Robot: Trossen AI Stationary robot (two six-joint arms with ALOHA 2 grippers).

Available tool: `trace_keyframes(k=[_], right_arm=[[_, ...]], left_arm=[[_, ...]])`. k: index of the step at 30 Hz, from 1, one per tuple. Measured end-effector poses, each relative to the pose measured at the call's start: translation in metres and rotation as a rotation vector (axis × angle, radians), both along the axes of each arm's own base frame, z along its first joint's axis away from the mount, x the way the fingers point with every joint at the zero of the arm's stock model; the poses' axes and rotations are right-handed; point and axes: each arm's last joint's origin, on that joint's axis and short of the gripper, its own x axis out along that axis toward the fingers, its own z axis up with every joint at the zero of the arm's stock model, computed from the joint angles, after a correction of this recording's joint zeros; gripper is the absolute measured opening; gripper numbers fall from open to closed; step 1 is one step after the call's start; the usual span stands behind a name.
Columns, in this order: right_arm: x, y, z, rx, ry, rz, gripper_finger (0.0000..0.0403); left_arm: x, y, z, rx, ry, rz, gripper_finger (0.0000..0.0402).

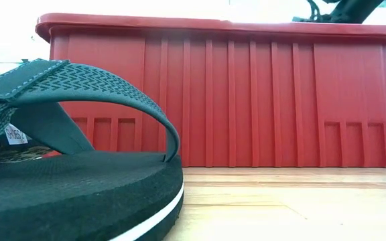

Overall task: Pick and place slides into bin
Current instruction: Adjust the black slide in the red bin, then put the black slipper into the red bin

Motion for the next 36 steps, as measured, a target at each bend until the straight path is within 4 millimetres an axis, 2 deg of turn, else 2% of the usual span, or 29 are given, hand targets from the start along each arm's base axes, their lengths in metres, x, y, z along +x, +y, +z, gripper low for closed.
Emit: trace_keyframes(k=[10, 16, 24, 29, 36], right_arm=[[-0.019, 0.001, 0.022, -0.019, -0.143, 0.016, 0.0185], [-0.014, 0.000, 0.041, -0.038, -0.366, 0.022, 0.0177], [-0.010, 0.001, 0.052, -0.037, -0.501, 0.021, 0.0175], [-0.013, 0.004, 0.055, 0.102, -0.572, 0.074, 0.0175], [-0.026, 0.014, 0.063, 0.450, -0.679, 0.282, 0.0172]], left_arm=[[0.000, 0.000, 0.000, -0.003, 0.000, 0.003, 0.0154], [0.000, 0.000, 0.000, -0.005, 0.000, 0.005, 0.0154], [0.000, 0.000, 0.000, -0.033, 0.002, 0.033, 0.0154], [0.000, 0.000, 0.000, -0.061, 0.005, 0.060, 0.0154], [-0.009, -0.011, -0.011, -0.156, 0.109, 0.094, 0.0154]])
